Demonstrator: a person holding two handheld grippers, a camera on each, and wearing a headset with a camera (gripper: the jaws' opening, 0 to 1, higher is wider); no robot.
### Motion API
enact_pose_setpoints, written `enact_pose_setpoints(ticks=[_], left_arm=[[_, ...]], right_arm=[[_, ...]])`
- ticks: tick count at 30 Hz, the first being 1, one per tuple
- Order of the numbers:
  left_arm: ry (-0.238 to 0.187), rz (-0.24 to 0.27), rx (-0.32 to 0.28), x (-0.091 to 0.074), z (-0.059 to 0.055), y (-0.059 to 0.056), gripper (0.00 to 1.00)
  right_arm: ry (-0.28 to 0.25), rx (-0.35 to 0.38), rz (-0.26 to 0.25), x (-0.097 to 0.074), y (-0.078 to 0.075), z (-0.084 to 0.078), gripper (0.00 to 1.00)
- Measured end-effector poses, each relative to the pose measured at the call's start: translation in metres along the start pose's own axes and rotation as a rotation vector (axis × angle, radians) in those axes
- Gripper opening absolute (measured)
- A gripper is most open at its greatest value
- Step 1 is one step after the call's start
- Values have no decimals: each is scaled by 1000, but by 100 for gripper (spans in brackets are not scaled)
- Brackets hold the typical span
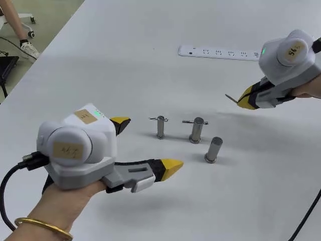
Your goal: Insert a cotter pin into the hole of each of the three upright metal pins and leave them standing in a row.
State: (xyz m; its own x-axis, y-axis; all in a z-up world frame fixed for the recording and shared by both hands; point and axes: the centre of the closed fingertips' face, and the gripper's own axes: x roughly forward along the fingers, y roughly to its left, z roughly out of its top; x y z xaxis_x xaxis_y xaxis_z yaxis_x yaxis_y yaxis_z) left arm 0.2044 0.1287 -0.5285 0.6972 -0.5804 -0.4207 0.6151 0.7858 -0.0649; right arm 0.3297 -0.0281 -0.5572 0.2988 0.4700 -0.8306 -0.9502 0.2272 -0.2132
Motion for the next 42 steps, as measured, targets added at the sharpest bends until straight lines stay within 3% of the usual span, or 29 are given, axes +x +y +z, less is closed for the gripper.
enact_pose_setpoints(ticks=[7,12,20,27,42], left_arm=[[-4,-26,1,-1,6,-4,72],[1,-58,3,3,14,-8,63],[-13,-104,-50,13,29,-19,52],[-26,-143,-100,23,42,-25,42],[-12,-222,-247,36,52,-38,20]], right_arm=[[-83,-36,12,-15,29,25,0],[-117,-114,5,-25,47,40,0],[-155,-183,17,-30,69,52,0],[-186,-266,10,-30,76,59,0],[-237,-346,19,-38,97,75,0]])
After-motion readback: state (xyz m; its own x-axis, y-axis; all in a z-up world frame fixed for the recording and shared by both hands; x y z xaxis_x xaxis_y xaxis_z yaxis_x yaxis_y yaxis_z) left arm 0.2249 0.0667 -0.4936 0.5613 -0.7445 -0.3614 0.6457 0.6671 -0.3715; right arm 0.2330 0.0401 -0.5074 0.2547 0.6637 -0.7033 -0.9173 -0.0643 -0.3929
